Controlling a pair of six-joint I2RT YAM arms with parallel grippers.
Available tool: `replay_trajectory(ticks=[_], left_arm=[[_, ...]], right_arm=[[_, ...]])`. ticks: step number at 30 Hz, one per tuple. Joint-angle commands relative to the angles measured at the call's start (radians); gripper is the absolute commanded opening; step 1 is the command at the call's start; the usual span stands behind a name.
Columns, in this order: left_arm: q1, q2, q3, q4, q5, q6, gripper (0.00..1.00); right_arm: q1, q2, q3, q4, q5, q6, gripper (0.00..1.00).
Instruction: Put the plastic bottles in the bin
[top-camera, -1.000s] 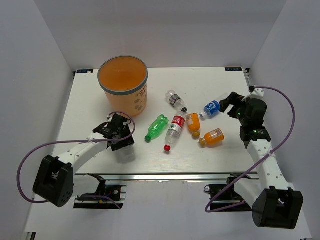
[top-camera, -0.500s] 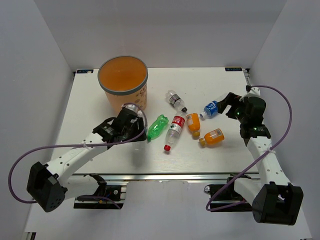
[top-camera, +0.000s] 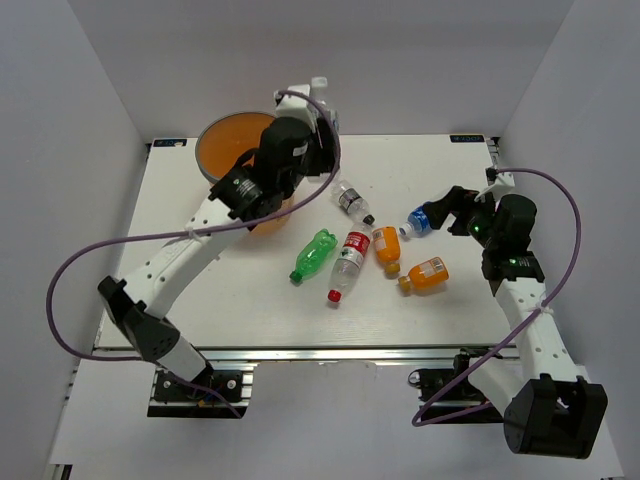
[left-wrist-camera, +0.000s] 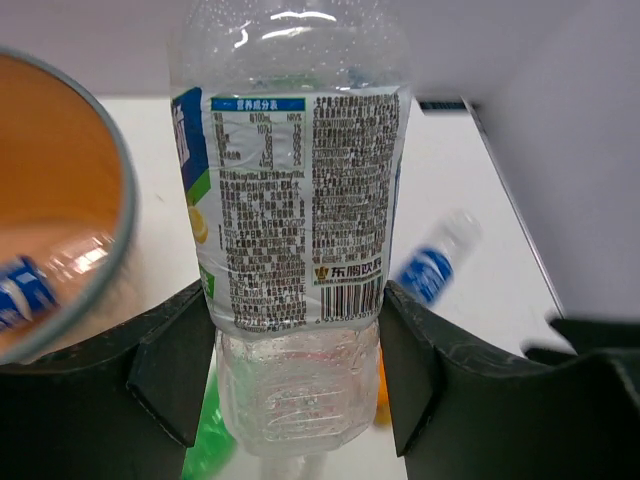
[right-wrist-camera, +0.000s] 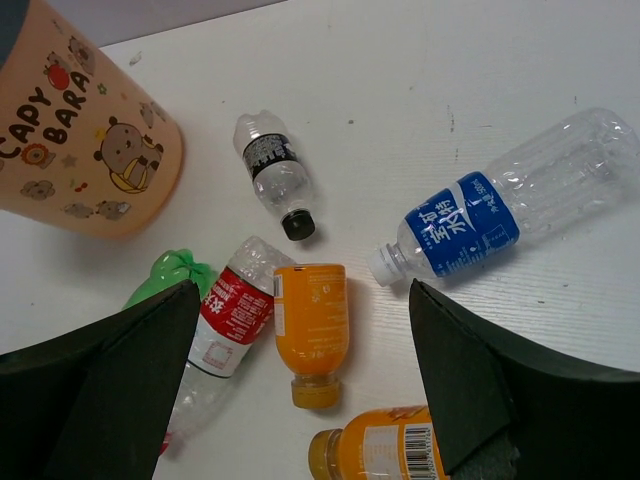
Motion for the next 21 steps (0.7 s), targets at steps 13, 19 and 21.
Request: replay_trajectory(ticks=[13,19,21], left_arm=[[0.385,0.071,0.025,0.085,-0.11,0.062,0.54],[0.417,0.08,-0.031,0.067,-0.111,0.047,0.76],[0.42,0.08,-0.024,0.06,-0.111,0.049,0.86]], right_arm=[[-0.006,0.038,0.062,0.01,0.0,-0.061,0.89],[-0.006,0.081,0.08,0.006,-0.043,-0.093,0.89],[-0.006,0.083,0.083,0.005,-0.052,-0.099,0.89]])
